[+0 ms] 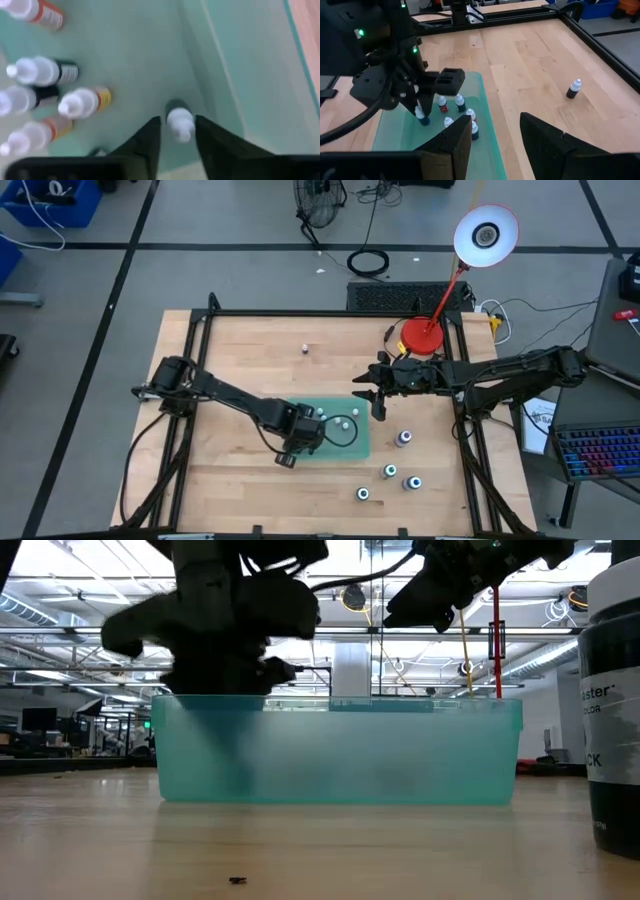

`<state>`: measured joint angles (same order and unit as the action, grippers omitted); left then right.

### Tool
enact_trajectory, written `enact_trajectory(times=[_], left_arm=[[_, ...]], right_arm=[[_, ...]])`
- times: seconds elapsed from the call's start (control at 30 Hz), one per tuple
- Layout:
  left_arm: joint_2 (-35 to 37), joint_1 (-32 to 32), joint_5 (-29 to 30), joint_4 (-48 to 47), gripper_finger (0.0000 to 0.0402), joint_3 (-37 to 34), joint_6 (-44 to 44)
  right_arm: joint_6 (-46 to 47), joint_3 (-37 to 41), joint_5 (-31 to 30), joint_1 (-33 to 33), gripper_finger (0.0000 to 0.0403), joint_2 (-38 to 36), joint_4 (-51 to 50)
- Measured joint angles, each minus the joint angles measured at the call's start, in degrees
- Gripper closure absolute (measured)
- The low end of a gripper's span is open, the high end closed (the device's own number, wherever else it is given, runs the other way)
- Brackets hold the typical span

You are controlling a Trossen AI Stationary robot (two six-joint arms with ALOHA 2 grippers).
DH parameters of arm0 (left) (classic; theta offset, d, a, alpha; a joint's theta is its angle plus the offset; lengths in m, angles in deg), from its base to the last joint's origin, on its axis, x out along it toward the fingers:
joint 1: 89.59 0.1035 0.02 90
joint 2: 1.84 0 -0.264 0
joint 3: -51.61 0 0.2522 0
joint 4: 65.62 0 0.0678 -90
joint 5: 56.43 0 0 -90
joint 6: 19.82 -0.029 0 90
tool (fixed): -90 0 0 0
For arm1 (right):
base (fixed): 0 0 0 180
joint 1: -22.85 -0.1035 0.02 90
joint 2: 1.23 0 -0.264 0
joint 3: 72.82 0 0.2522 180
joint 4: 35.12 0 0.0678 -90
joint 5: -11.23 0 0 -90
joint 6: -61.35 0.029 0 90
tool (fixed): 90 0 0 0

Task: Pick & Place food coloring
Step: Put the small orange food coloring bottle into the blue bin, then put the small purple food coloring bottle into the blue bin

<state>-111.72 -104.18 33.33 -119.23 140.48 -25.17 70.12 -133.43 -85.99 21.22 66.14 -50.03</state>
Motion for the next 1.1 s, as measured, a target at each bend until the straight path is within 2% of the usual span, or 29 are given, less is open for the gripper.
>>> enact_trajectory(times=[0.13, 0.3, 0.47, 0.57, 0.73, 0.87, 0.93, 1.1], left_arm=[[3.15, 0.0, 0.18, -0.37, 0.0209, 0.0, 1.23], [9.21, -0.02, 2.66, -0.76, 0.0168, 0.0, 0.93], [15.89, 2.64, 19.73, -3.41, 0.0165, 0.0, -5.97], [17.82, 9.36, 22.98, -2.99, 0.0171, 0.07, -9.39], [16.76, 25.46, 17.83, -2.31, 0.0174, 0.11, -9.44], [13.76, 35.28, 3.75, 0.67, 0.0174, 0.09, -11.11], [11.9, 38.14, 0.06, 3.06, 0.0174, 0.09, -12.63], [7.1, 41.45, -0.66, 6.74, 0.0174, 0.09, -15.36]], right_arm=[[0.0, 0.0, -0.01, 0.0, 0.0248, 0.0, -0.02], [-0.29, 0.0, 0.02, 0.0, 0.0248, 0.0, -0.17], [-0.42, 0.02, 0.02, 0.0, 0.0248, 0.0, -0.46], [-0.59, 0.02, 0.02, 0.0, 0.0248, 0.0, -0.7], [-0.9, 0.02, -0.01, 0.02, 0.0248, 0.0, -0.88], [-0.93, 0.02, -0.01, 0.02, 0.0248, 0.0, -0.91], [-1.28, 0.02, -0.03, 0.02, 0.0248, 0.0, -0.94], [-2.07, 0.02, -0.07, 0.01, 0.0248, 0.0, -1.03]])
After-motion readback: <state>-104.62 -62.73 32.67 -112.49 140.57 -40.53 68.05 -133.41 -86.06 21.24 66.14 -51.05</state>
